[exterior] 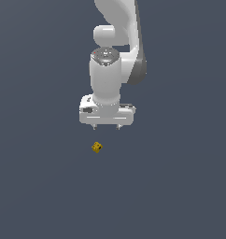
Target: Pick up the object and move it to a goal position.
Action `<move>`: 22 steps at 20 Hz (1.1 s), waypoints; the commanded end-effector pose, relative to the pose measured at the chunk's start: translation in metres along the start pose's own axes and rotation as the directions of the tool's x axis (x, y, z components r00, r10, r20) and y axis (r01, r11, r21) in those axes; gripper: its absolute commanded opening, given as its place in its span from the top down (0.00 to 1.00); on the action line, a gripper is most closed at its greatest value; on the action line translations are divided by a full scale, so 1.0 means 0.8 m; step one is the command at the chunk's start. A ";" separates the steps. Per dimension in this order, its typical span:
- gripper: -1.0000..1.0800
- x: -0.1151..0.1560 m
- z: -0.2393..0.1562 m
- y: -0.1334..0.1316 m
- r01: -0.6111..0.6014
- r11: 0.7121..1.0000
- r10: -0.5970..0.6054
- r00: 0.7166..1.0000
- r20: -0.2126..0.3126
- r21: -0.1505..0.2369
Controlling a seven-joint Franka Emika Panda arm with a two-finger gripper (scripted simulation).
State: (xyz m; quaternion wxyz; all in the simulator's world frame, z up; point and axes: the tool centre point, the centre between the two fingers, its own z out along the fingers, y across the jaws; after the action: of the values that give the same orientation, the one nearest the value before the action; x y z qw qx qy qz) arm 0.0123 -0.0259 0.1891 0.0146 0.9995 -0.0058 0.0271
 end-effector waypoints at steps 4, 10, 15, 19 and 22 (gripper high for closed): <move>0.04 0.001 0.010 0.004 -0.039 0.999 0.039 0.999 0.005 0.003; 0.04 0.004 0.039 0.016 -0.150 0.989 0.150 0.989 0.018 0.009; 0.04 0.006 0.076 0.032 -0.291 0.957 0.290 0.956 0.035 0.011; 0.04 0.006 0.106 0.046 -0.400 0.916 0.399 0.916 0.047 0.007; 0.04 0.005 0.123 0.054 -0.461 0.888 0.460 0.886 0.054 0.003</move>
State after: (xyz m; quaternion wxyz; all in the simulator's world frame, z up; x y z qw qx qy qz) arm 0.0206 -0.0686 0.0989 0.0002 0.9743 -0.2252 0.0053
